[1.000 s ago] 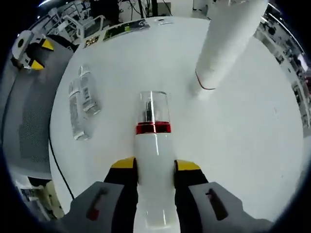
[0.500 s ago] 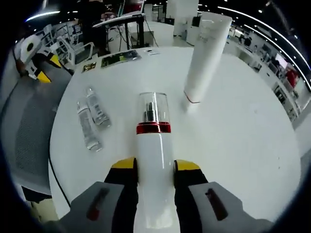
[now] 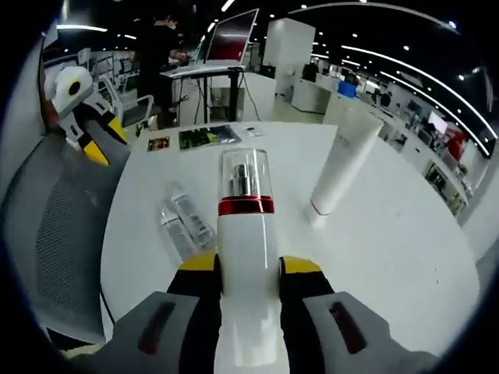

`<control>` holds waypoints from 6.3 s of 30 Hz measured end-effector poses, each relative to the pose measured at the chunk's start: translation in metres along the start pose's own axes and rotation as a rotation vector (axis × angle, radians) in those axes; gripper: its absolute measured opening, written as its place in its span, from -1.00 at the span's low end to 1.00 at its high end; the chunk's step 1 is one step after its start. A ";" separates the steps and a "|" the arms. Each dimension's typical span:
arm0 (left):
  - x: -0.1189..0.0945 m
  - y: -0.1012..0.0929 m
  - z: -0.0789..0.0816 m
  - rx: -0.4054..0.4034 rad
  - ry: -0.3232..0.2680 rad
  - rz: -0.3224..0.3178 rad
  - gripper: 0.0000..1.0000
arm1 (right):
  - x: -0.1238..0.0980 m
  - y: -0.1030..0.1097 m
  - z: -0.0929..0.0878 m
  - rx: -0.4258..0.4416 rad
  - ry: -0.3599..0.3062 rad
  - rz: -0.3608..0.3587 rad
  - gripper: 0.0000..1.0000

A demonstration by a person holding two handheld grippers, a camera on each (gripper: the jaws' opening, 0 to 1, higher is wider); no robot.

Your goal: Arrange the skincare products in the storage area until every visible bottle or jar stands upright without overlapping.

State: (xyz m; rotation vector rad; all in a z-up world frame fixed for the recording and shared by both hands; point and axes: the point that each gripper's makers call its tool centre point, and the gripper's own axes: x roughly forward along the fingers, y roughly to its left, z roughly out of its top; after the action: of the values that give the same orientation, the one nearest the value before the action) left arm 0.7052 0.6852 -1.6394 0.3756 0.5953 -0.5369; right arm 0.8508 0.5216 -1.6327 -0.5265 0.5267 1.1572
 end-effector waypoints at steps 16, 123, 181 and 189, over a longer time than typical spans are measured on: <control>-0.002 0.006 0.004 -0.075 -0.033 -0.002 -0.47 | -0.015 0.032 0.051 0.127 -0.203 0.020 -0.49; -0.073 -0.039 0.169 -0.773 -0.600 -0.673 -0.35 | -0.064 0.185 0.156 0.539 -0.542 0.542 -0.44; -0.064 -0.026 0.182 -0.653 -0.572 -0.608 -0.30 | -0.047 0.174 0.162 0.431 -0.437 0.500 -0.36; -0.071 -0.032 0.185 -0.635 -0.589 -0.686 -0.12 | -0.052 0.189 0.167 0.390 -0.444 0.615 -0.36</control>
State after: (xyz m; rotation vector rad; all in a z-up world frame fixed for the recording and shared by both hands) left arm 0.7157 0.5969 -1.4595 -0.6056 0.2768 -1.0212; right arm 0.6757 0.6494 -1.4939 0.2566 0.5202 1.6477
